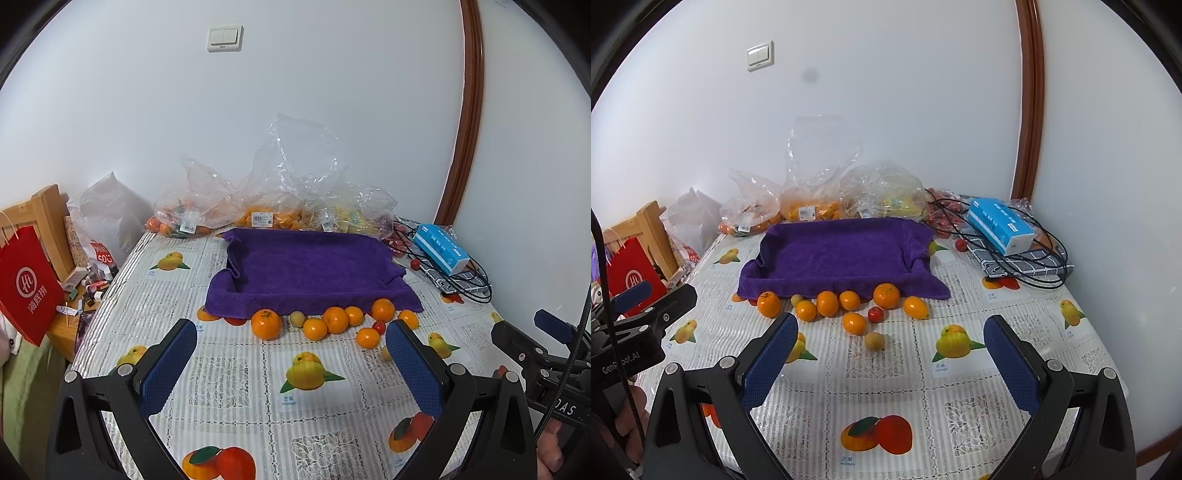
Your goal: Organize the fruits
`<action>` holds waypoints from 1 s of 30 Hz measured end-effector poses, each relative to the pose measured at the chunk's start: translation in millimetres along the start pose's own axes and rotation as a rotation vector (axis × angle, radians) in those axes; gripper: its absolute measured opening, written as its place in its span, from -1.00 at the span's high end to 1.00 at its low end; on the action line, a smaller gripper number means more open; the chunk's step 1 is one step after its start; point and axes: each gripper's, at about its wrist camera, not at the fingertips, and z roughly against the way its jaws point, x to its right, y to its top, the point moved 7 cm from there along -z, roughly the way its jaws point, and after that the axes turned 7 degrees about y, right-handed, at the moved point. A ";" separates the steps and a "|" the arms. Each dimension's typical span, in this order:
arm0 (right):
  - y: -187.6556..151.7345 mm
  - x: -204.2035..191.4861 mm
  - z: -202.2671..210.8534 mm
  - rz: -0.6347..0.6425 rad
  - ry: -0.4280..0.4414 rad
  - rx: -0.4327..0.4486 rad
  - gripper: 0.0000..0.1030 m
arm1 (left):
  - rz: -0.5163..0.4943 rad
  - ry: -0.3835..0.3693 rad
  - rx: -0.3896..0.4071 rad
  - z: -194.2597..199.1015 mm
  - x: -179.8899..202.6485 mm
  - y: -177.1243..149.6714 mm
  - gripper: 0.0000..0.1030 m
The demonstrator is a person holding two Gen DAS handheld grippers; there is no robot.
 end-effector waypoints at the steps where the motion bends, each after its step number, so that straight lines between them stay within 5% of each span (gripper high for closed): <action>1: 0.0 0.0 -0.1 0.000 -0.001 0.000 -0.94 | -0.001 0.001 0.000 0.0 0.0 0.0 -1.00; 30: -1.7 0.7 -0.4 -0.001 0.000 0.002 -0.94 | -0.003 -0.003 0.004 0.4 2.6 1.9 -1.00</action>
